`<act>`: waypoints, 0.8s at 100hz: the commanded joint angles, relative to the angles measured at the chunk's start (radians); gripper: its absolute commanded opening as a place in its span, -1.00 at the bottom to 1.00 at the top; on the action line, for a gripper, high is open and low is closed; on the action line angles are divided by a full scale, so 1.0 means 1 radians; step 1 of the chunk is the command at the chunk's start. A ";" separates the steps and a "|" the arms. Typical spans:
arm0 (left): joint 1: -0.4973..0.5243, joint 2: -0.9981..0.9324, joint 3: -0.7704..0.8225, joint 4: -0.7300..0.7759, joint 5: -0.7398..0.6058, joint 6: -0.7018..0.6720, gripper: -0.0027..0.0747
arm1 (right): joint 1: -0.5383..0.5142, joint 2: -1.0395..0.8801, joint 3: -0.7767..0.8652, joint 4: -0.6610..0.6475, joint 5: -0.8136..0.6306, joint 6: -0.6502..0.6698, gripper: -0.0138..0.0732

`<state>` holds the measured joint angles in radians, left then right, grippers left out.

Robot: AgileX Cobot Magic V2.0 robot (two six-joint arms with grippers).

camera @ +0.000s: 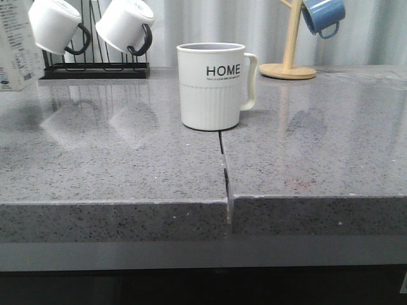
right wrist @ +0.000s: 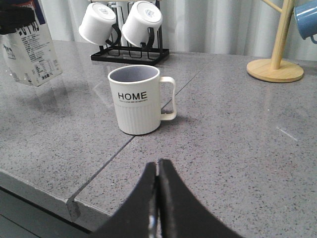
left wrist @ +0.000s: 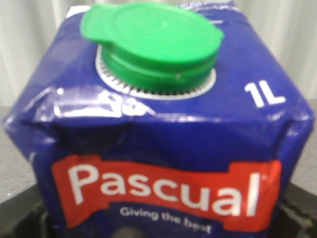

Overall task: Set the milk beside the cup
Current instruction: 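Carry the carton toward the mug and lower it beside it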

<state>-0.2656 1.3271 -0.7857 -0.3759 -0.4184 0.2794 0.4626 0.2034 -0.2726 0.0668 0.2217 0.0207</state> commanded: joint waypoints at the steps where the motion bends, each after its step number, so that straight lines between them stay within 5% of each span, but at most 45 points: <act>1: -0.081 -0.034 -0.028 -0.175 -0.106 0.161 -0.57 | 0.001 0.005 -0.026 -0.007 -0.074 -0.005 -0.84; 13: -0.226 -0.033 -0.033 -0.391 -0.182 0.370 -0.57 | 0.001 0.005 -0.026 -0.007 -0.074 -0.005 -0.84; 30: -0.372 -0.011 -0.060 -0.573 -0.260 0.472 -0.57 | 0.001 0.005 -0.026 -0.007 -0.074 -0.005 -0.84; 80: -0.534 0.183 -0.210 -0.688 -0.305 0.472 -0.57 | 0.001 0.005 -0.026 -0.007 -0.074 -0.005 -0.84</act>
<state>-0.7836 1.5280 -0.9542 -1.0836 -0.6551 0.7500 0.4626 0.2034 -0.2726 0.0668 0.2217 0.0207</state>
